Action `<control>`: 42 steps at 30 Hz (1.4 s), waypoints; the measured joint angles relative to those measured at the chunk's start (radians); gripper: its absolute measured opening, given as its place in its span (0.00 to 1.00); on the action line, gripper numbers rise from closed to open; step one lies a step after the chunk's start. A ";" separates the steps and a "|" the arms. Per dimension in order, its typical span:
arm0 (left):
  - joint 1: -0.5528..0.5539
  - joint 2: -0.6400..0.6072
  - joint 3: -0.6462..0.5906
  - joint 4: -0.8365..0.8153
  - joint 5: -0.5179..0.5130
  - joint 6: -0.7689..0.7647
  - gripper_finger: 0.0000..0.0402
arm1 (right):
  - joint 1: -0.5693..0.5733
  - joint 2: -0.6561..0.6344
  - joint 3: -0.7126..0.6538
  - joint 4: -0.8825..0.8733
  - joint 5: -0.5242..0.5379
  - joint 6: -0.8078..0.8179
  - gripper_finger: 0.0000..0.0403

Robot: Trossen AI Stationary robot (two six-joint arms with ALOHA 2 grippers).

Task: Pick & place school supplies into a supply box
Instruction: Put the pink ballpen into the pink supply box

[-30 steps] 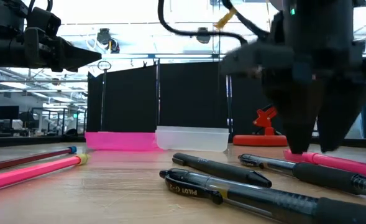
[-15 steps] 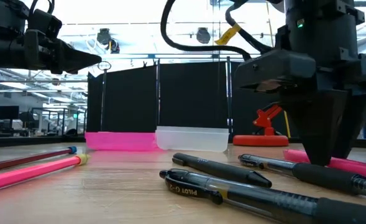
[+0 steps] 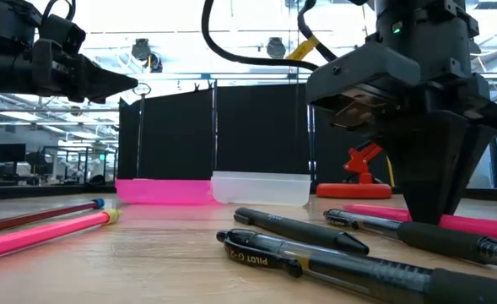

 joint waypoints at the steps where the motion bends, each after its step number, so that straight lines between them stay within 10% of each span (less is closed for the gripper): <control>1: 0.000 0.000 0.000 -0.001 0.000 0.001 0.02 | -0.001 -0.008 0.000 0.004 0.005 0.001 0.07; 20: 0.000 0.000 0.000 -0.005 0.000 -0.022 0.02 | -0.144 -0.423 0.000 0.108 0.428 -0.046 0.05; 32: 0.000 0.000 0.000 -0.004 0.000 -0.017 0.02 | -0.553 -0.356 -0.002 0.332 0.186 -0.364 0.05; 42: 0.000 0.000 0.000 -0.006 -0.004 -0.001 0.02 | -0.636 -0.172 -0.001 0.478 0.037 -0.422 0.05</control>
